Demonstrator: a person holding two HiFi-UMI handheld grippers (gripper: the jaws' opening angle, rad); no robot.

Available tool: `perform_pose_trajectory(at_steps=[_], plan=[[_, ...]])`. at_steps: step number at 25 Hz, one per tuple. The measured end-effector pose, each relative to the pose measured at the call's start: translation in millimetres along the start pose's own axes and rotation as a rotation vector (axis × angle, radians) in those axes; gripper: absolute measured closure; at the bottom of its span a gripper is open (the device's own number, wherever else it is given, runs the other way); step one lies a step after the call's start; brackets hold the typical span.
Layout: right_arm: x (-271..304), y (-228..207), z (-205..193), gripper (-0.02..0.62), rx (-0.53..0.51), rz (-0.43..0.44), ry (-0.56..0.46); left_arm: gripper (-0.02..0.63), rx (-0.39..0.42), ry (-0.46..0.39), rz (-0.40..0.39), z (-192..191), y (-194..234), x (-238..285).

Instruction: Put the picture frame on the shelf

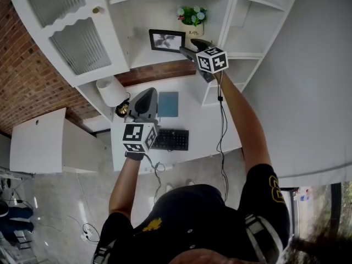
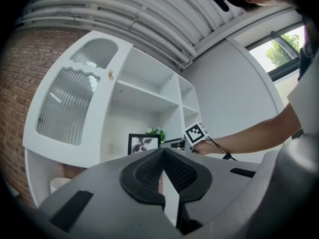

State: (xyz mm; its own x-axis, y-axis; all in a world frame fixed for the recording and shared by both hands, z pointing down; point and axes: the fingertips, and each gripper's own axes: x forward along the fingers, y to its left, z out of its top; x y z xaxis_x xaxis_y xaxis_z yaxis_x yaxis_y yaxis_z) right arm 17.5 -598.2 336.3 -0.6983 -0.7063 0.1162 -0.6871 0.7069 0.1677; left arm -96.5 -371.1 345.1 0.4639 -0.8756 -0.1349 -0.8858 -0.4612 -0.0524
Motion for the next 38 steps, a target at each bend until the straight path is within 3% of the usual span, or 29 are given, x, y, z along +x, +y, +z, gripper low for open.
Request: perform_pose_trajectory(at_steps=[6, 12, 22, 28, 33, 38], plan=[[-12.5, 0.5, -1.9, 0.351, -0.008, -0.027, 0.011, 0.588, -0.007, -0.008, -0.017, 0.9, -8.2, -1.9], [-32.3, 9.3, 2.9, 0.421, -0.029, -0.045, 0.004, 0.588, 0.000, -0.009, -0.047, 2.6, -16.6, -9.6], [-77.3, 33.5, 14.0, 0.488, -0.011, -0.042, -0.097, 0.588, -0.010, -0.004, -0.010, -2.5, -5.6, -17.4], [-97.7, 45.4, 11.3, 0.505, 0.039, -0.045, -0.145, 0.588, -0.009, 0.005, 0.002, -7.2, -3.4, -21.9], [-114.6, 57.6, 19.4, 0.558, 0.126, -0.029, -0.235, 0.588, -0.012, 0.023, 0.025, -21.6, -0.7, -27.1], [-131.6, 70.7, 24.4, 0.589, 0.131, -0.032, -0.287, 0.588, -0.010, 0.029, 0.048, -27.0, 4.7, -28.5]])
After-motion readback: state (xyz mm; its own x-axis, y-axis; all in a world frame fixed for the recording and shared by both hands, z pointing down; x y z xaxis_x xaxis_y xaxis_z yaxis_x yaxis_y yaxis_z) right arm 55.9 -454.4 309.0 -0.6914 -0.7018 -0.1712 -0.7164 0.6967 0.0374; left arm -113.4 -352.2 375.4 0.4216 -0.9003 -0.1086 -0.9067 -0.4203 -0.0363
